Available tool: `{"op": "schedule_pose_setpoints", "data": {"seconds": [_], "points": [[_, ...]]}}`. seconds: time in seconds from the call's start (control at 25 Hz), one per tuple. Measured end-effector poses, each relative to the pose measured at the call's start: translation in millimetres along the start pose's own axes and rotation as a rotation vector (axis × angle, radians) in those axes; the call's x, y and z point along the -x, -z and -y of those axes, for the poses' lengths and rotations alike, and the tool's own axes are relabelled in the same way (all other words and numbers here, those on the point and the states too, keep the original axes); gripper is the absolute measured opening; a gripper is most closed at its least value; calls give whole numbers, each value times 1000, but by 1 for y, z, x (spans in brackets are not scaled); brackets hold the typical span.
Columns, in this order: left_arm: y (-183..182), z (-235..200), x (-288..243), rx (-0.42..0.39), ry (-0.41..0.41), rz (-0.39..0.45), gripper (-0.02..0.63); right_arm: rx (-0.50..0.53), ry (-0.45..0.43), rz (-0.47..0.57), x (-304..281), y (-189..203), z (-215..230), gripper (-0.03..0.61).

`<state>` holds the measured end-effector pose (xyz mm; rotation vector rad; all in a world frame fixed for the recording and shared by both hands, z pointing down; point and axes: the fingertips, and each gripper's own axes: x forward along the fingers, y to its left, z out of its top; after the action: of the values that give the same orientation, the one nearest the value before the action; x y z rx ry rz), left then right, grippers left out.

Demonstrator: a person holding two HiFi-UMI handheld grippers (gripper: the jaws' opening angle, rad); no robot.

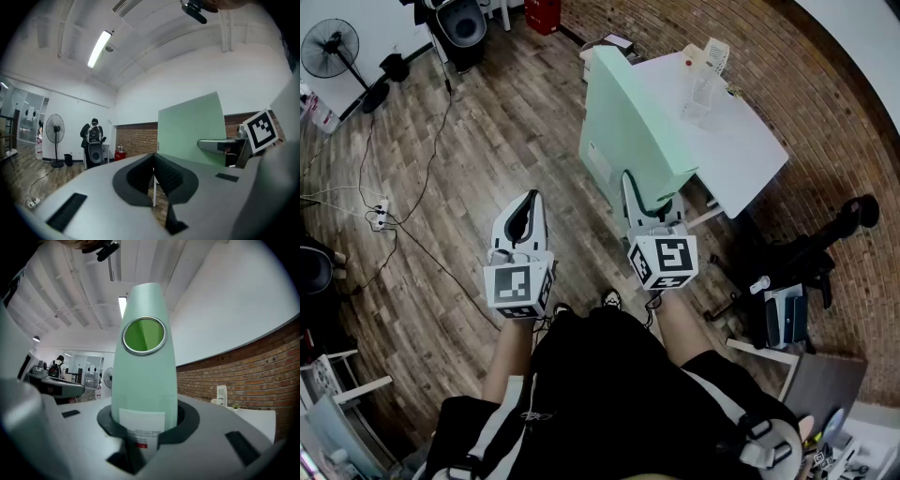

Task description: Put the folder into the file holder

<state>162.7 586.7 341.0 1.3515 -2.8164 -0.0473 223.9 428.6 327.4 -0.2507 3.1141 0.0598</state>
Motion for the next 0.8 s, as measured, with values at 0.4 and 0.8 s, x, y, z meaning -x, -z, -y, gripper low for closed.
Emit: {"op": "schedule_pose_setpoints", "data": {"seconds": [0.4,0.8], "points": [[46,-42,19,52,31,-83,23,-79,42,-54,4,37,-20,132],[71,-31,-41,68,108,-130,23,-69,63,-109,-27,63,22,133]]}}
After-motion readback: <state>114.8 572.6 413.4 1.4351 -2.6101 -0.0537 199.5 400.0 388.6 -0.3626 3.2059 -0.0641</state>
